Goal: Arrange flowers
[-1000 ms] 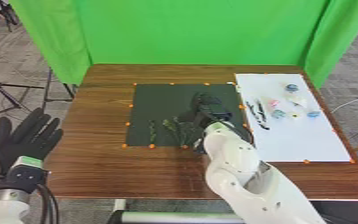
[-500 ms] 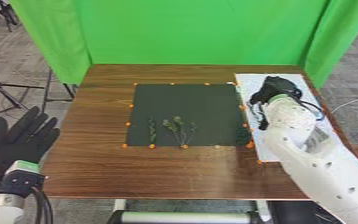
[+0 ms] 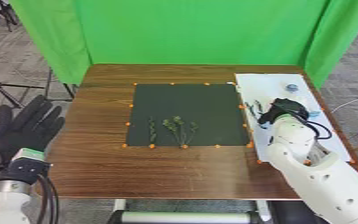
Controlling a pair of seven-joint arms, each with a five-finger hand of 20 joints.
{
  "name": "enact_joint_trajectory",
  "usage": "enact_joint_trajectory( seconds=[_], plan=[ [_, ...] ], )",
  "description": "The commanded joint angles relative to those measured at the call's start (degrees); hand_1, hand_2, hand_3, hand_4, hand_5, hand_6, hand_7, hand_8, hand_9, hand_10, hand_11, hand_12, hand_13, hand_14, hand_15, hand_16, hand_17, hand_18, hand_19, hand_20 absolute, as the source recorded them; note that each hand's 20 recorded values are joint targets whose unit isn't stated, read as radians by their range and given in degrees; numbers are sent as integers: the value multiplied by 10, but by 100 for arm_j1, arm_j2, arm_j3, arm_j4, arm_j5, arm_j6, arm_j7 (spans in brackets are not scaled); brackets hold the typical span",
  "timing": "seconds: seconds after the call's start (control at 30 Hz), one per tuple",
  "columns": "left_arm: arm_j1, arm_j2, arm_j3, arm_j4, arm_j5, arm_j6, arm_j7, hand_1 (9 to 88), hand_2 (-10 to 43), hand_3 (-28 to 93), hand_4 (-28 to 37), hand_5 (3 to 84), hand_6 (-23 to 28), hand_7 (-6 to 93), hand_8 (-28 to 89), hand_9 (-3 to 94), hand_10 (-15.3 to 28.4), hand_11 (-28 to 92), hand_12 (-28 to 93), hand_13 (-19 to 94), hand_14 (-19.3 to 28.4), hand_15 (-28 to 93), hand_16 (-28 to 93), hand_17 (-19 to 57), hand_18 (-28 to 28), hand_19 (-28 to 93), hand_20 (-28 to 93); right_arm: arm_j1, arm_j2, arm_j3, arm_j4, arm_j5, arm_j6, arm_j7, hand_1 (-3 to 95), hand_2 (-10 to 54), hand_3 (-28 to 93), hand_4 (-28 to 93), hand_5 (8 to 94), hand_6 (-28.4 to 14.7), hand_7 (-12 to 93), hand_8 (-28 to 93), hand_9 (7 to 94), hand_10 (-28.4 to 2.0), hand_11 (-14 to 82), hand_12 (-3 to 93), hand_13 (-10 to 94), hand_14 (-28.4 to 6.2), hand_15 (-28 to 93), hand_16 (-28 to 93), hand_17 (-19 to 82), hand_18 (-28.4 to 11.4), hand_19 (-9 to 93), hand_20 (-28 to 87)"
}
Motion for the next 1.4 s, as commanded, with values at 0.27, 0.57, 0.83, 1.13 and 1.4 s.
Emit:
enact_joint_trajectory(
  seconds=[0.27,0.57,0.83,1.13,1.4],
  plan=[
    [113,-122,20,-39,-22,75,-41,260,117,712,-283,392,73,147,-89,317,144,241,92,223,140,378,-95,-45,113,275,85,183,-66,-245,-237,-499,182,-203,269,-95,682,-255,545,-137,105,-55,680,-202,408,324,668,-160,685,358,362,-284,894,382],
    [57,-173,23,-25,36,65,-197,261,118,710,-283,393,74,148,-89,318,144,241,92,223,140,377,-95,-45,112,275,86,221,-265,-336,-40,58,66,-196,261,-95,677,-255,557,-124,118,-54,682,-201,419,325,670,-162,698,359,362,-284,891,393],
    [13,-239,86,53,-131,35,-296,260,119,710,-283,394,74,147,-89,318,145,241,92,224,140,378,-94,-45,113,274,86,107,-297,-402,196,18,-28,-94,260,-95,672,-257,557,-123,122,-57,683,-197,423,326,670,-161,698,359,362,-284,889,396],
    [152,-305,64,21,-186,25,-248,260,121,708,-283,395,74,148,-89,318,145,243,92,223,140,380,-96,-46,113,278,87,-118,-290,-245,335,358,-73,-86,444,-95,746,-281,587,-93,214,-73,719,-165,352,324,728,-108,601,325,424,-247,908,312],
    [97,-324,150,29,-266,289,-231,260,123,708,-283,399,76,150,-90,324,146,247,91,225,142,387,-97,-48,114,284,88,-428,-326,-39,398,681,94,-51,558,-95,718,-282,610,-36,494,136,808,-103,178,451,767,-70,511,405,435,-242,911,315]
  ],
)
